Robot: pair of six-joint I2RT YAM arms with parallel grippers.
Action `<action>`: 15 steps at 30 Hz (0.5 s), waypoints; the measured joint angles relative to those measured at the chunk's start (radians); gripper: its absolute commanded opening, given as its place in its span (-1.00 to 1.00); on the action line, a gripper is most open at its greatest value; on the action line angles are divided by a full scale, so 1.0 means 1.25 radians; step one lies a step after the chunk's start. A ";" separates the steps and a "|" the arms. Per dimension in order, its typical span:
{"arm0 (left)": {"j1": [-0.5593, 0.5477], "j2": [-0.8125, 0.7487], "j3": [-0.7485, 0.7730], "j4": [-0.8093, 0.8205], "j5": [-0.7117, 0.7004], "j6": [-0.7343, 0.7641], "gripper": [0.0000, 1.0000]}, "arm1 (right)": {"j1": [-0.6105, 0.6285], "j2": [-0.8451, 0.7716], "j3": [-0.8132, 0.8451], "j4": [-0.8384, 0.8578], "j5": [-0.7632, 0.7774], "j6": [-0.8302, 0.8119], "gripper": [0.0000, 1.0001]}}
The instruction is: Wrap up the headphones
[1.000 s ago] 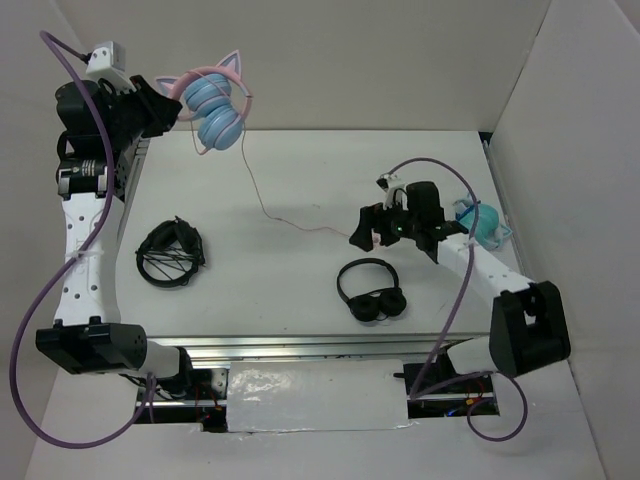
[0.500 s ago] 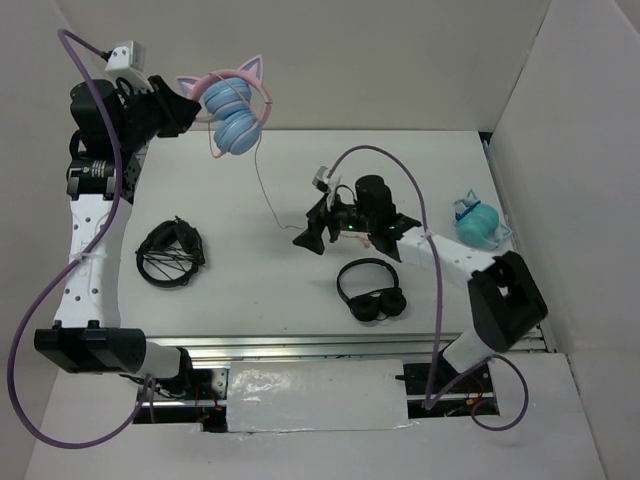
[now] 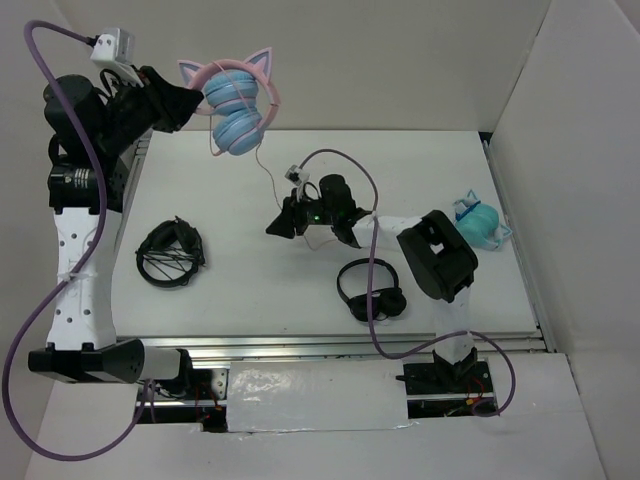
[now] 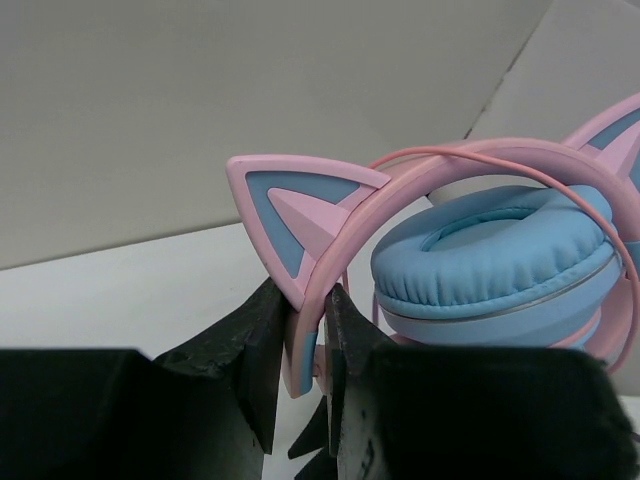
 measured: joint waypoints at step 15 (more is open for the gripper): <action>-0.031 -0.077 -0.071 0.118 0.348 0.067 -1.00 | -0.197 -0.129 0.034 -0.186 0.034 -0.018 -1.00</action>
